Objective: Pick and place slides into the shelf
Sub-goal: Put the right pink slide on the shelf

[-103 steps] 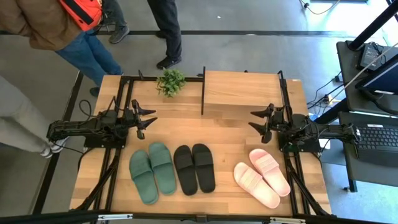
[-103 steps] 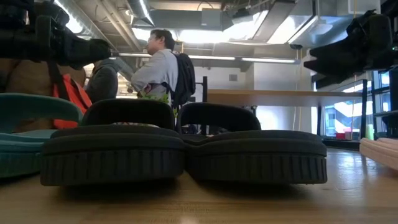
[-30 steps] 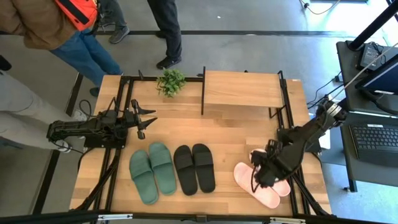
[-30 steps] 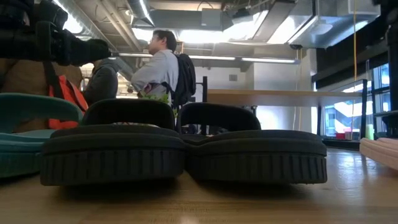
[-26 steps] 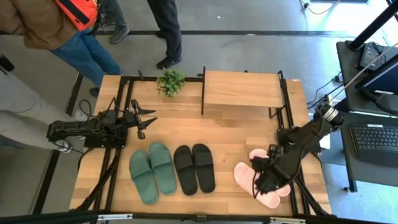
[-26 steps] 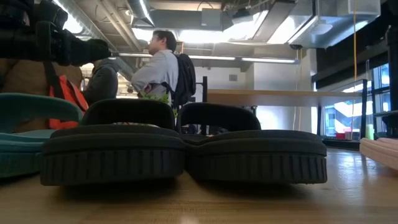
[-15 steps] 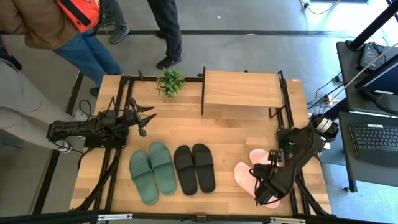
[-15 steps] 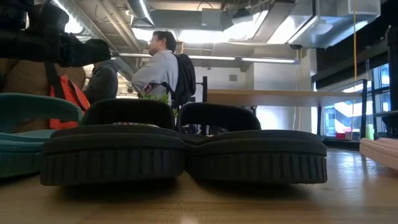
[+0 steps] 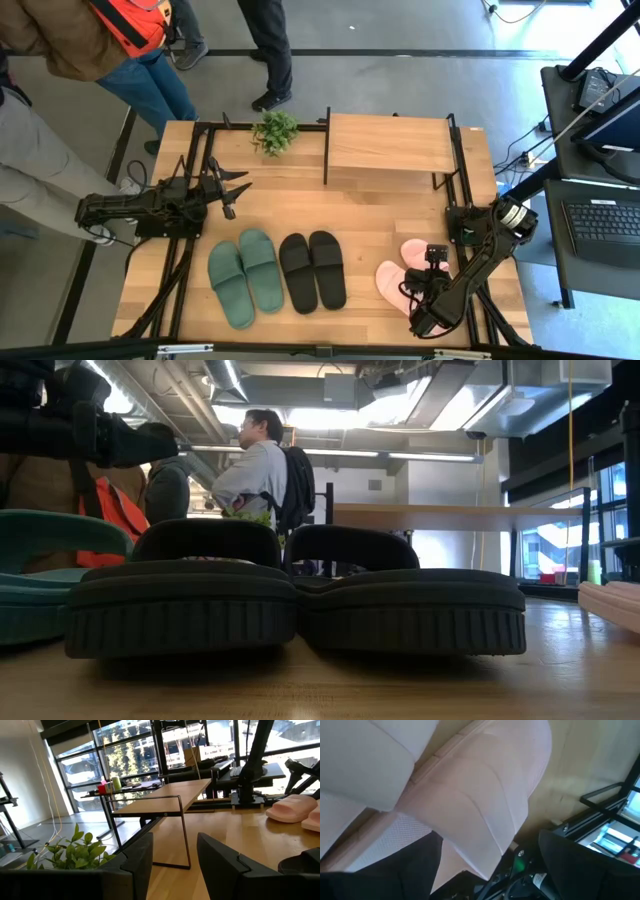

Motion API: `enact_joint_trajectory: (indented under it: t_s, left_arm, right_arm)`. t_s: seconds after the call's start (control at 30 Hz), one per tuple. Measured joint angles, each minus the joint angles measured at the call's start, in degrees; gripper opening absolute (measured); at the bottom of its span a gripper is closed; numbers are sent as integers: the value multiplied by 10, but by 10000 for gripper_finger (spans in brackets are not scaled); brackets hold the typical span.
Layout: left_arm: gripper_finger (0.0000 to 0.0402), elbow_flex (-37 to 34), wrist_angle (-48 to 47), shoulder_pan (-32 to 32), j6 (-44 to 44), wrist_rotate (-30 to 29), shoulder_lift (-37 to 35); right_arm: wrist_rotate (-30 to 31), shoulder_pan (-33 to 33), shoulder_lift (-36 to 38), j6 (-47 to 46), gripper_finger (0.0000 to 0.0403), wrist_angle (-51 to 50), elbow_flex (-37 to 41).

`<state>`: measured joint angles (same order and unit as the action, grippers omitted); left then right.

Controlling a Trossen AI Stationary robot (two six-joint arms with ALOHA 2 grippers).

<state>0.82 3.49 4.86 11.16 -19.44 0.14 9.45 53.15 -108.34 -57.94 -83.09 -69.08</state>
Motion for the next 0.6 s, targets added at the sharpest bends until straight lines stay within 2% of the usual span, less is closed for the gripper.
enact_joint_trajectory:
  t_s: [0.2,0.6]
  left_arm:
    - [145,0,0,0,0,0,0]
    - [145,0,0,0,0,0,0]
  right_arm:
    - [2,0,-30,9,285,2,0]
    - [3,0,-42,27,114,7,0]
